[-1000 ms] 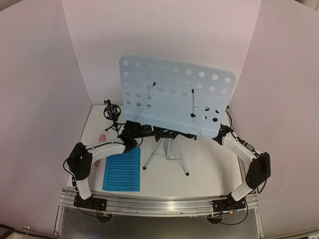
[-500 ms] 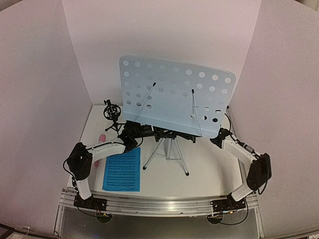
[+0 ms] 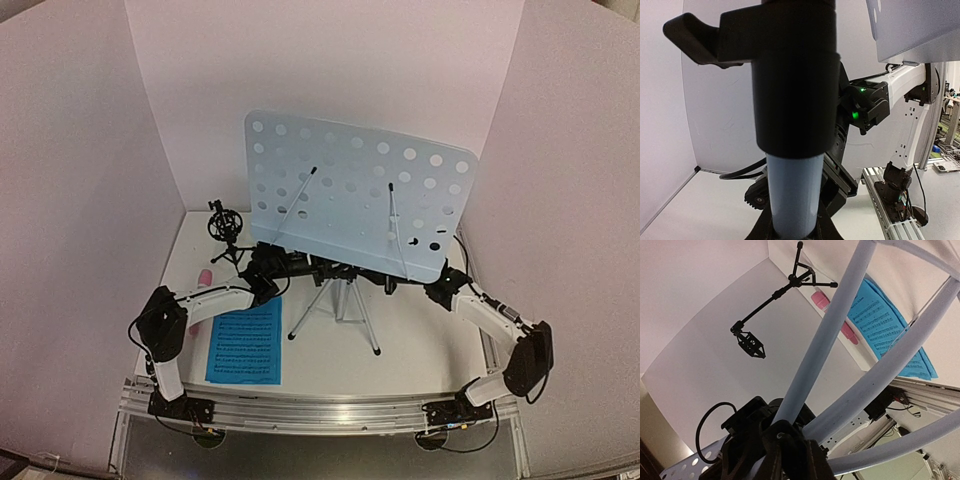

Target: Set up the instrument practice props

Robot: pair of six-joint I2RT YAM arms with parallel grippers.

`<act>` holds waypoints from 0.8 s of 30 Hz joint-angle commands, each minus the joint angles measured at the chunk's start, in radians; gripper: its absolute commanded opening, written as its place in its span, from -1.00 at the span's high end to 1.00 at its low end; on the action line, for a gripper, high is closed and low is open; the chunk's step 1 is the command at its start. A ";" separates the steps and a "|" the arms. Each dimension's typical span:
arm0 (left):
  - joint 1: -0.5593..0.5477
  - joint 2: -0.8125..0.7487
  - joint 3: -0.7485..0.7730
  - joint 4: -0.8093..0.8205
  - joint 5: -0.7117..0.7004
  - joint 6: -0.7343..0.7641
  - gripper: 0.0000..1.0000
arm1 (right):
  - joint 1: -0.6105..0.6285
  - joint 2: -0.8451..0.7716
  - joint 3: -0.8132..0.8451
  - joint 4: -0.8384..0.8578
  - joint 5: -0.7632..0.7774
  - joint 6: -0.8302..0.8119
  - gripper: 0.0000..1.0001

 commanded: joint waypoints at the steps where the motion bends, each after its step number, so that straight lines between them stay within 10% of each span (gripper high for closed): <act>1: 0.008 0.010 0.042 -0.005 0.012 0.028 1.00 | -0.015 0.018 0.018 -0.138 0.051 0.031 0.32; 11: 0.010 0.014 0.035 0.033 0.044 -0.007 1.00 | -0.164 -0.045 0.085 -0.138 0.012 -0.389 -0.14; 24: 0.012 0.015 0.035 0.038 0.047 -0.032 1.00 | -0.220 -0.056 -0.009 0.064 -0.114 -1.926 -0.51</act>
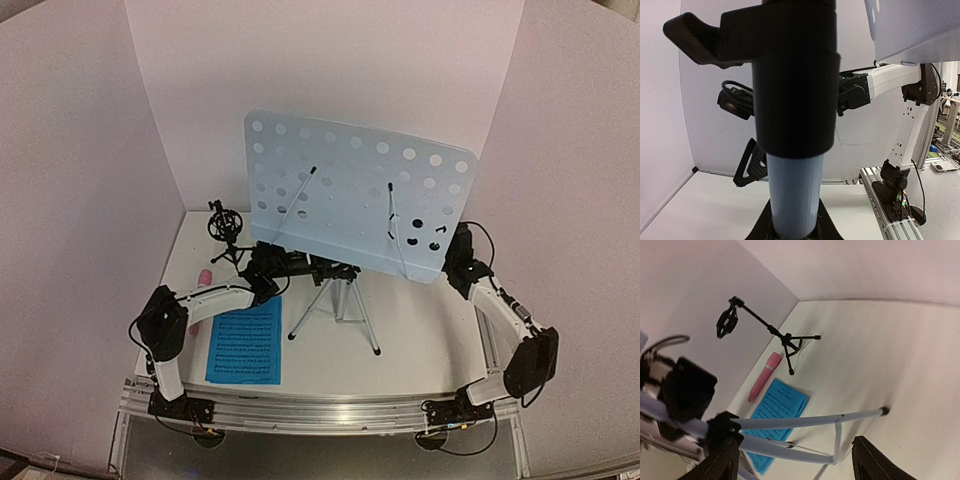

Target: Set up the instrument practice props

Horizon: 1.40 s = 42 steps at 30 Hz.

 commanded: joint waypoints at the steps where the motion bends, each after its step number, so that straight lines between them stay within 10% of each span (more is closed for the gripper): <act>1: 0.008 0.010 0.030 0.026 0.024 -0.017 1.00 | 0.003 -0.030 -0.067 0.159 -0.131 -0.646 -0.53; 15: 0.009 0.027 0.038 0.029 0.025 -0.017 1.00 | 0.048 -0.037 -0.123 0.214 -0.186 -1.500 -0.37; 33: 0.009 0.041 0.062 0.001 0.014 -0.006 1.00 | 0.201 0.012 -0.091 0.169 -0.094 -1.671 0.18; 42: 0.009 0.038 0.057 0.006 0.014 -0.002 1.00 | 0.202 0.064 -0.048 0.155 -0.113 -1.653 0.87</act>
